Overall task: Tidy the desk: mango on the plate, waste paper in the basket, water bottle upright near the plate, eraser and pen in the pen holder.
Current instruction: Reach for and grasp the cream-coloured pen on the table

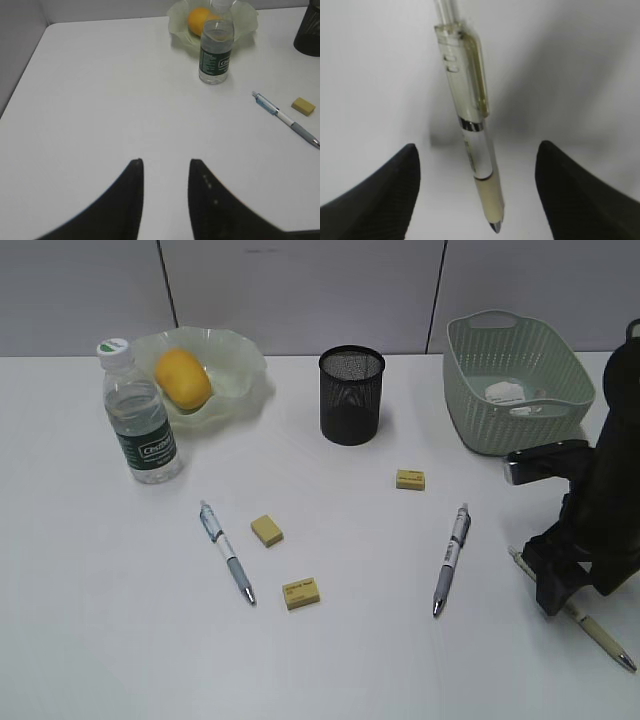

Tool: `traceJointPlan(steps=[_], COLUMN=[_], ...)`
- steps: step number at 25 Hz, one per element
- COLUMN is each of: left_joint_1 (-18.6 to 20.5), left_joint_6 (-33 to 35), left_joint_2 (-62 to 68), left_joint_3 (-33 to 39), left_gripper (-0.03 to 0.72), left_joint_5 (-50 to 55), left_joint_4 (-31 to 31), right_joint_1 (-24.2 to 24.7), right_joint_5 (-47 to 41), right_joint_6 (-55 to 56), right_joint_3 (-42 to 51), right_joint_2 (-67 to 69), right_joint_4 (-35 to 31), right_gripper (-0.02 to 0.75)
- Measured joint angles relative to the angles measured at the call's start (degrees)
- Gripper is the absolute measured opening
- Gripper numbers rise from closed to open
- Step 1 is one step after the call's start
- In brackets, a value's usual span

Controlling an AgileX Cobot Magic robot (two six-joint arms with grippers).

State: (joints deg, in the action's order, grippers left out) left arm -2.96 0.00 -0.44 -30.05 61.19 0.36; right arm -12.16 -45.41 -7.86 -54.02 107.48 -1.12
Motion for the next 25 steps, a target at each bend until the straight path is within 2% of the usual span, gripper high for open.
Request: traceJointPlan(steps=[25], left_joint_1=[0.0], left_joint_6=[0.0], left_joint_2=[0.0], left_joint_3=[0.0], left_gripper=[0.239], left_joint_5=[0.0], left_joint_4=[0.15], right_joint_1=[0.0], right_joint_5=[1.89], right_joint_6=[0.0], right_joint_3=[0.0], right_joint_2=[2.46], right_joint_4=[0.53], right_gripper=[0.564])
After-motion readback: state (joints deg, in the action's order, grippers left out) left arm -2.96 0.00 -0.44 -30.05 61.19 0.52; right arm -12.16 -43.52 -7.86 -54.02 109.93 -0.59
